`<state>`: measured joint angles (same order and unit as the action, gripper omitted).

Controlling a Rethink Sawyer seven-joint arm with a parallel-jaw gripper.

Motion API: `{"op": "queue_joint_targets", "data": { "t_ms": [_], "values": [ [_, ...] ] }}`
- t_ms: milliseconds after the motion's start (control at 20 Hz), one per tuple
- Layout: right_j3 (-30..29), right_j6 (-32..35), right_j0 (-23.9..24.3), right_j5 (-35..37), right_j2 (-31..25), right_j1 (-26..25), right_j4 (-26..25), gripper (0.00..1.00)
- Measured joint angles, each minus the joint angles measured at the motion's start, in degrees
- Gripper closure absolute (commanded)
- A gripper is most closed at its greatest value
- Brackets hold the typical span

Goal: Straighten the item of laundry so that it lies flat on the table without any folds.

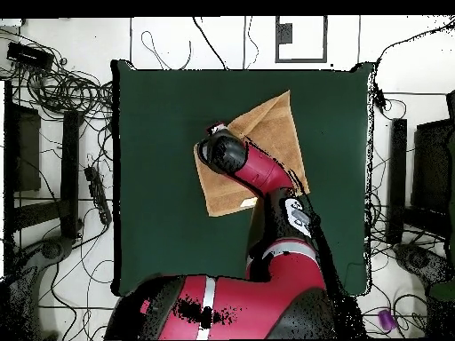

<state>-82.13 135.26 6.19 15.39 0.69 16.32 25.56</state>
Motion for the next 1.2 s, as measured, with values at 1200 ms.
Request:
{"op": "queue_joint_targets", "data": {
  "t_ms": [1200],
  "values": [
    [-0.17, 0.0, 8.87, -21.72, -12.3, -1.7, -10.42, 1.0]
  ]
}}
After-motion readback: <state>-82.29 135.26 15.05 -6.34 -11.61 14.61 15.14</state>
